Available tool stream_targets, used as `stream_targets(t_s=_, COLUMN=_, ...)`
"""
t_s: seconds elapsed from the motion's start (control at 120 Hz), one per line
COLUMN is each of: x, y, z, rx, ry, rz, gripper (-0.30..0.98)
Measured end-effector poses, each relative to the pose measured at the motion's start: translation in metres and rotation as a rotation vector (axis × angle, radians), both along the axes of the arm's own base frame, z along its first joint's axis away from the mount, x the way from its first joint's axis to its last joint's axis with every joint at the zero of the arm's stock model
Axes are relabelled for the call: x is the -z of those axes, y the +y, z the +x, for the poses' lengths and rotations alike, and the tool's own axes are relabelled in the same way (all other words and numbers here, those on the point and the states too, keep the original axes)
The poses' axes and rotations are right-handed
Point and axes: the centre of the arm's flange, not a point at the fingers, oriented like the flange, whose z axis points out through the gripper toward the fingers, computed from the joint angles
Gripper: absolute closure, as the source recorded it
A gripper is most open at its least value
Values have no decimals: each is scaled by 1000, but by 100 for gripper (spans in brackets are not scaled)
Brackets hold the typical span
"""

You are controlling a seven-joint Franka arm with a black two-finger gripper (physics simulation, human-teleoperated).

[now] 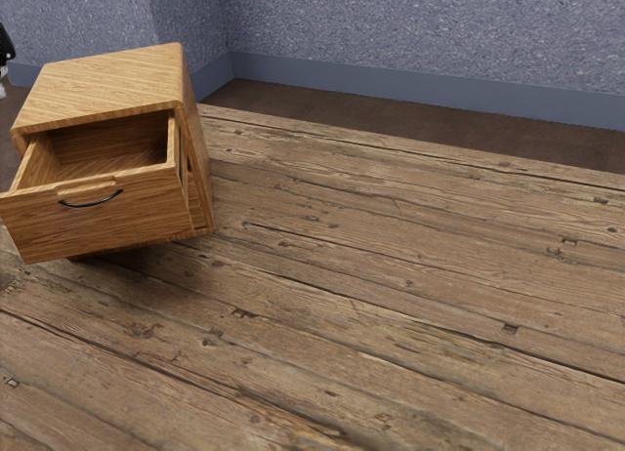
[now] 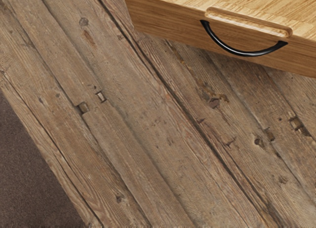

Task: Push the drawer handle with one arm to close the drawer

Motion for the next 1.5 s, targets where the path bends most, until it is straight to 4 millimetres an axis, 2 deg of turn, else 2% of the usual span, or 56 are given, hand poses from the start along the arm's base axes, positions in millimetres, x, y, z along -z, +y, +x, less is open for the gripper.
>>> stream_targets(t_s=0.167, x=18, y=-12, z=24, rx=-6, ry=51, rz=-20, gripper=0)
stream_targets(t_s=0.283, x=23, y=-27, z=29, rx=5, ry=76, rz=-24, gripper=0)
stream_targets(t_s=0.492, x=30, y=-70, z=24, rx=39, ry=110, rz=-13, gripper=39)
stream_targets(t_s=0.592, x=43, y=-74, z=16, rx=9, ry=143, rz=-13, gripper=53)
stream_targets(t_s=0.692, x=59, y=-75, z=6, rx=-26, ry=179, rz=-12, gripper=62)
stream_targets(t_s=0.908, x=89, y=-81, z=-25, rx=-50, ry=224, rz=-25, gripper=71)
stream_targets(t_s=1.008, x=101, y=-87, z=-31, rx=-29, ry=236, rz=-35, gripper=73)
stream_targets(t_s=1.133, x=118, y=-92, z=-27, rx=-10, ry=247, rz=-36, gripper=75)
stream_targets(t_s=1.325, x=148, y=-74, z=-11, rx=1, ry=235, rz=-46, gripper=77)
stream_targets(t_s=1.5, x=158, y=-71, z=2, rx=45, ry=173, rz=-18, gripper=78)
